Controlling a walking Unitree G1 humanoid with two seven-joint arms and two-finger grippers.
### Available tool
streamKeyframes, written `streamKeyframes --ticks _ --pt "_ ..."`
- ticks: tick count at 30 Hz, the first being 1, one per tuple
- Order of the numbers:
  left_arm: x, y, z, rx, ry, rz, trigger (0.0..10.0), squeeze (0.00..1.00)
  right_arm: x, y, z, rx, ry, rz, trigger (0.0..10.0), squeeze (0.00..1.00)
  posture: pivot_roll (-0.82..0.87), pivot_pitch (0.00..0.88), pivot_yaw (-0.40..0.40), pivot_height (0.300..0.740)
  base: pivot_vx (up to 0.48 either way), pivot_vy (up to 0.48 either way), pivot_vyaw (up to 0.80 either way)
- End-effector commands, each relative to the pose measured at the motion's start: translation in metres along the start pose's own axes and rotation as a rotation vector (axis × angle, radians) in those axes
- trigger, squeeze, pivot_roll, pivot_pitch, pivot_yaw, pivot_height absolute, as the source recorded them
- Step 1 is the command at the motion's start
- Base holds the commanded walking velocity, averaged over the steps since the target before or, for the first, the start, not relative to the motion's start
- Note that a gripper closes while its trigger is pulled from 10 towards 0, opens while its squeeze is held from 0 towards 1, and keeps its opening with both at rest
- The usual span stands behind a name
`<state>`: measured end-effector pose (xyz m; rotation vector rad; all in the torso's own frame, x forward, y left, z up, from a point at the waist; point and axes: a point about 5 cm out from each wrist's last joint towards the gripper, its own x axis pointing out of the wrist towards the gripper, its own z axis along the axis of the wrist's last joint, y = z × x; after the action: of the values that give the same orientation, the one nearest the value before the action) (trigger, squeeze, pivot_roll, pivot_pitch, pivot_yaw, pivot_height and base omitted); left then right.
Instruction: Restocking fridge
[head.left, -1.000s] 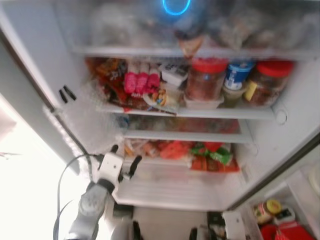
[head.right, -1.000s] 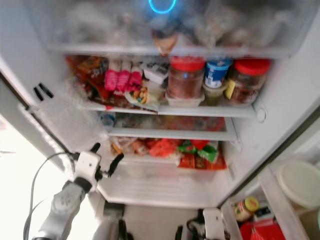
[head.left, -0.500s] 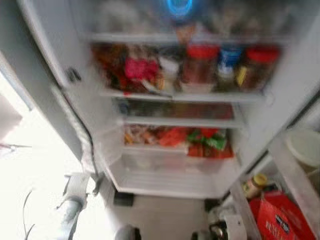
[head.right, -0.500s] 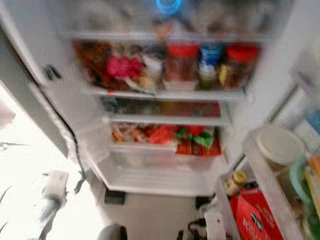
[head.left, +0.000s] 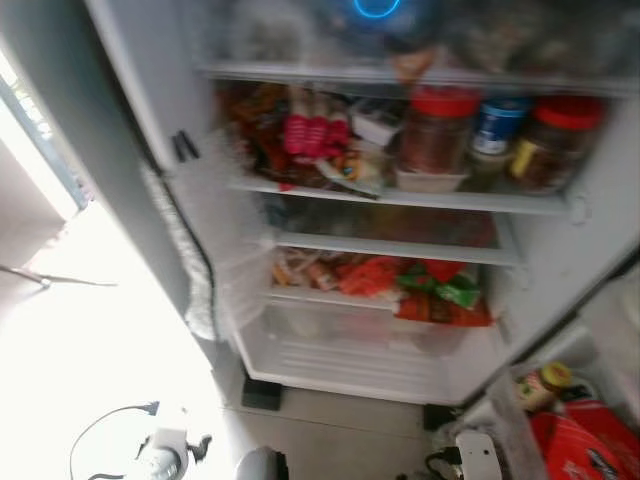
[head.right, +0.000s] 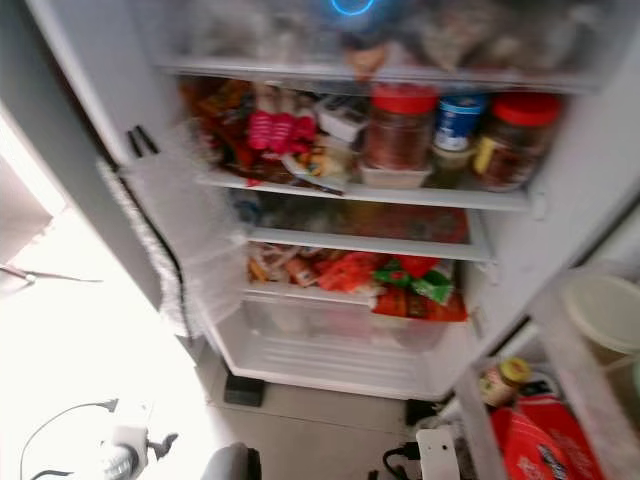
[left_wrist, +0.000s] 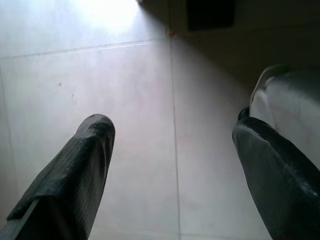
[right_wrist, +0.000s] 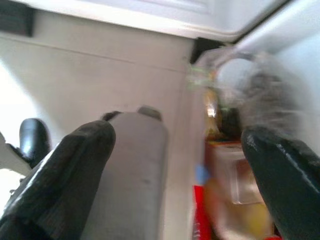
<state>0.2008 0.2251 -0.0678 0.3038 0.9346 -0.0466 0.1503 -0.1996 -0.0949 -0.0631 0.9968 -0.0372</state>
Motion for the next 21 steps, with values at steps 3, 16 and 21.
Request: streamKeyframes --ticks 3,16,21 --pt "0.003 -0.001 0.016 -0.096 -0.038 0.013 10.0 0.0 -0.005 0.009 -0.026 -0.005 0.098 0.035 10.0 0.0 0.03 0.092 0.034 0.655 0.0 0.48 0.0" --pt "0.001 -0.007 0.004 -0.172 -0.016 -0.003 10.0 0.0 -0.004 0.009 -0.024 -0.024 0.098 0.049 10.0 0.0 0.04 0.116 0.02 0.655 0.0 0.48 0.0" --pt "0.0 -0.007 -0.002 -0.189 -0.002 0.0 10.0 0.0 -0.005 0.008 -0.026 -0.023 0.103 0.046 10.0 0.0 0.04 0.111 0.022 0.655 0.0 0.48 0.0"
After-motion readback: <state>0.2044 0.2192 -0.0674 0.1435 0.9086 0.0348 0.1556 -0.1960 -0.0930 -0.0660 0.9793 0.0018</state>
